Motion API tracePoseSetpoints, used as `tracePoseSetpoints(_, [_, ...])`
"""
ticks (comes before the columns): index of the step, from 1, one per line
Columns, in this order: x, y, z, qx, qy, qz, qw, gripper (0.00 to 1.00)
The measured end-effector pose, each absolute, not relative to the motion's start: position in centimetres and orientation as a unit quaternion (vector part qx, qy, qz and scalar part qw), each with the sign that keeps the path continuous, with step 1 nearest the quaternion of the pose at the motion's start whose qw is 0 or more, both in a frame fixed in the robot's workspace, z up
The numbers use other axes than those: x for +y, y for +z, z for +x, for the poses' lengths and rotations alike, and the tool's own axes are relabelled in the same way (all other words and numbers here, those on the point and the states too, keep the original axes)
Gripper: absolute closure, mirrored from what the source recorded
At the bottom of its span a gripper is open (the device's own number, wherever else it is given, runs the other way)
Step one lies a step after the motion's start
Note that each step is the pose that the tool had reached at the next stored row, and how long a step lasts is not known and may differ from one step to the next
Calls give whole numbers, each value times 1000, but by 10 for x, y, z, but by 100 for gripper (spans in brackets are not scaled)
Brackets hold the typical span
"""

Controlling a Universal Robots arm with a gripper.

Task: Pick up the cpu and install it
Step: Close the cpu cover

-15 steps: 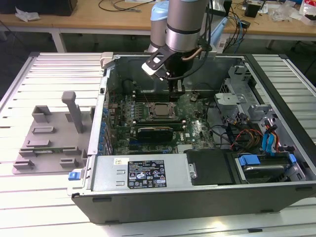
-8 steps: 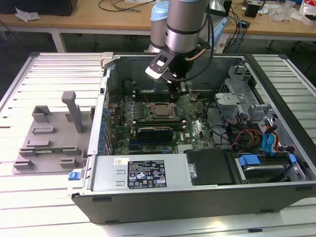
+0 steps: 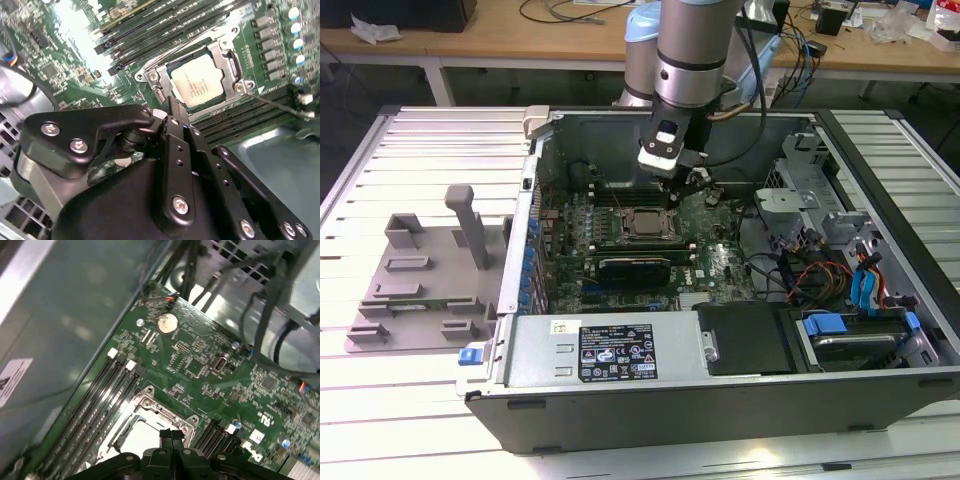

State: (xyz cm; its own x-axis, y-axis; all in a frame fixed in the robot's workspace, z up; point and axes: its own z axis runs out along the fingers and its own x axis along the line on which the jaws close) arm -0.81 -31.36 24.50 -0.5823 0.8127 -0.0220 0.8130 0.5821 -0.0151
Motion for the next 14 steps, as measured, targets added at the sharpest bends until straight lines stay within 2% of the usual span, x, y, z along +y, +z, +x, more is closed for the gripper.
tracePoseSetpoints(14, [-314,244,-8,969,-12,245,10,89])
